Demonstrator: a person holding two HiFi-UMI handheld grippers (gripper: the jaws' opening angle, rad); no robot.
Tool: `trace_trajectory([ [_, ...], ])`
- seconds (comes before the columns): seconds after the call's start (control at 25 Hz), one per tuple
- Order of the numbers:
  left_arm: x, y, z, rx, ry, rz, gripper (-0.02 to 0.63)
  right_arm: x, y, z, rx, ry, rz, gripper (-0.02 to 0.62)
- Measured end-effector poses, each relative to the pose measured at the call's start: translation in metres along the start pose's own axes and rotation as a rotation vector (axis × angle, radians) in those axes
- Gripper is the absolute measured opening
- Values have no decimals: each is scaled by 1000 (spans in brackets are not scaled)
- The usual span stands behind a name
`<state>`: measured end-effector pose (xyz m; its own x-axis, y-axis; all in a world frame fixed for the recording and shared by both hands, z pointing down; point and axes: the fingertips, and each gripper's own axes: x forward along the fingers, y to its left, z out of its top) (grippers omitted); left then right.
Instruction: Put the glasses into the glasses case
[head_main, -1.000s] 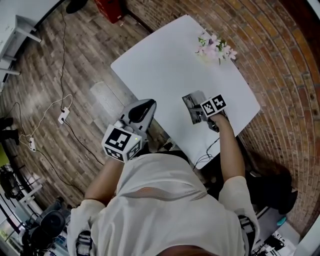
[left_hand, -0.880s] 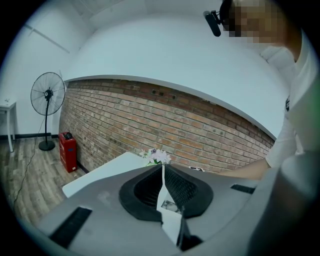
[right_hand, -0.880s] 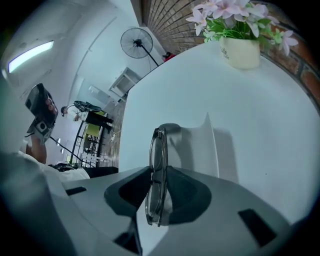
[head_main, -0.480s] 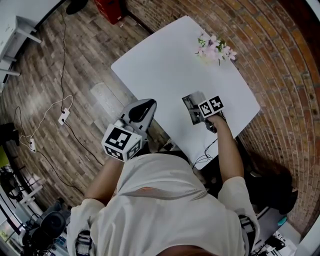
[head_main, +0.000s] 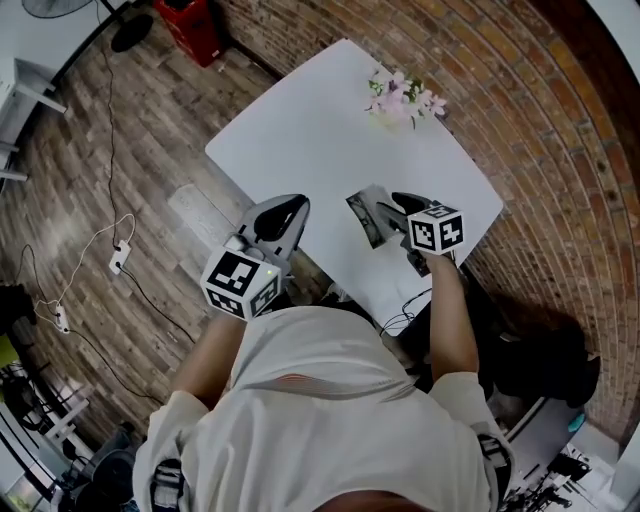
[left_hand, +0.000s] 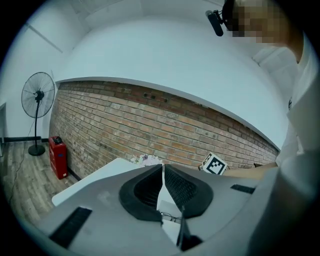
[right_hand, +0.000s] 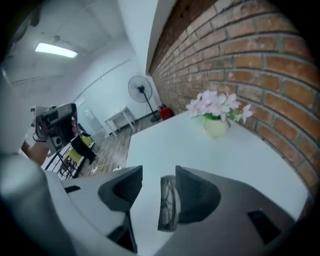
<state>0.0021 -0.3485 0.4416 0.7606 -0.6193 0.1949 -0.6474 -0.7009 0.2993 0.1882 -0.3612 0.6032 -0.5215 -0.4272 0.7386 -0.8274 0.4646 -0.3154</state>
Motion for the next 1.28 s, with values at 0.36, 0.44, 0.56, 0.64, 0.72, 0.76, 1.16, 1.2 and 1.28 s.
trace_trajectory([
  [0.36, 28, -29, 37, 60, -55, -120, 26, -143, 22, 67, -40, -454, -180, 164],
  [0.44, 34, -36, 46, 79, -69, -149, 26, -174, 29, 75, -43, -556, -214, 139],
  [0.56, 42, -48, 59, 111, -88, -192, 26, -215, 40, 84, -46, -702, -272, 87],
  [0.64, 47, -55, 67, 130, -100, -218, 26, -238, 48, 87, -55, -788, -295, 58],
  [0.72, 49, -64, 74, 143, -112, -236, 26, -257, 57, 88, -68, -850, -326, 52],
  [0.76, 50, -68, 78, 148, -119, -245, 26, -266, 61, 87, -73, -876, -351, 51],
  [1.16, 58, -94, 90, 190, -131, -305, 26, -308, 64, 70, -52, -1004, -524, 52],
  [1.2, 58, -94, 90, 189, -130, -304, 26, -308, 63, 70, -52, -998, -524, 52],
  [1.28, 57, -96, 91, 189, -130, -302, 26, -307, 63, 69, -55, -989, -523, 52],
])
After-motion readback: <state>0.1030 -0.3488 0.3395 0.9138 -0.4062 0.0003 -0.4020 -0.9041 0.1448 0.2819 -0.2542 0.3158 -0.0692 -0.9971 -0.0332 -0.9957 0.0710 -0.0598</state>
